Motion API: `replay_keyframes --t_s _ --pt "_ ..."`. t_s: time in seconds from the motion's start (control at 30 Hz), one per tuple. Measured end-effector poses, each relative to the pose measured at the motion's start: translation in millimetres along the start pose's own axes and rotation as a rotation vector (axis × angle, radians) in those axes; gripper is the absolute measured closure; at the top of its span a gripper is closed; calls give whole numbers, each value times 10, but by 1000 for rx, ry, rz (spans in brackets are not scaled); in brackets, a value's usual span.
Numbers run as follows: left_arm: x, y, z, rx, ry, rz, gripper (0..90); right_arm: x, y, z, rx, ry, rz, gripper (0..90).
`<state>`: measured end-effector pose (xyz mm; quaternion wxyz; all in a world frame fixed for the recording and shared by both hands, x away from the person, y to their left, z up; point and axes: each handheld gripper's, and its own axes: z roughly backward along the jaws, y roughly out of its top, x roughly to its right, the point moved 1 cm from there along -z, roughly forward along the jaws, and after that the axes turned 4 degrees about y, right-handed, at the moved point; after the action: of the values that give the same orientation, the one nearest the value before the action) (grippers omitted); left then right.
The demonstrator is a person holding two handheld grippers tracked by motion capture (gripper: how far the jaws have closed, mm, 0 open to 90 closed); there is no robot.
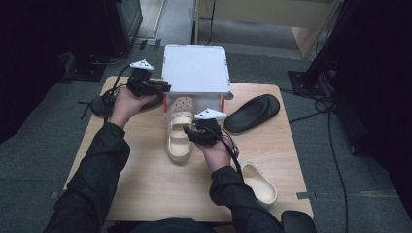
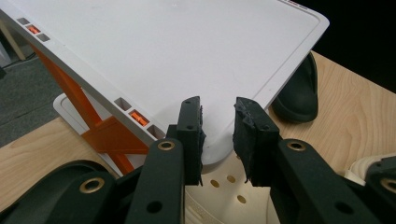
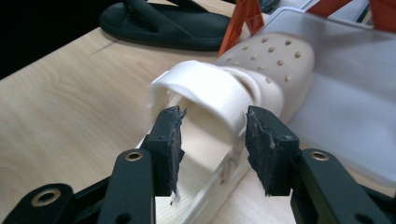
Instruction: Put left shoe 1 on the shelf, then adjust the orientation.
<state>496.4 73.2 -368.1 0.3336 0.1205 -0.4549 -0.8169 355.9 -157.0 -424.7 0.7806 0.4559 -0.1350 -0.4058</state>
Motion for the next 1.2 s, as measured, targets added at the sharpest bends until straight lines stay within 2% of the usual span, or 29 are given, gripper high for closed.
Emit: replay_keyframes --t_s 0.13,0.43,0.47,0.67,0.87,1.2 --pt "-3 -4 0 2 -1 1 724 -44 -23 67 11 30 -13 595" --pt "1 -2 2 0 4 -3 728 -280 -212 128 -23 98 40 652" --pt "2 -3 1 2 4 0 728 -345 -275 134 -36 115 50 658" --pt "1 -4 2 2 5 0 728 -454 -413 136 -48 144 60 666" --pt "2 -2 4 -1 6 -1 729 -577 -587 108 -55 187 94 697" --pt "10 1 6 -6 11 -6 734 -679 -722 1 -111 200 103 731"
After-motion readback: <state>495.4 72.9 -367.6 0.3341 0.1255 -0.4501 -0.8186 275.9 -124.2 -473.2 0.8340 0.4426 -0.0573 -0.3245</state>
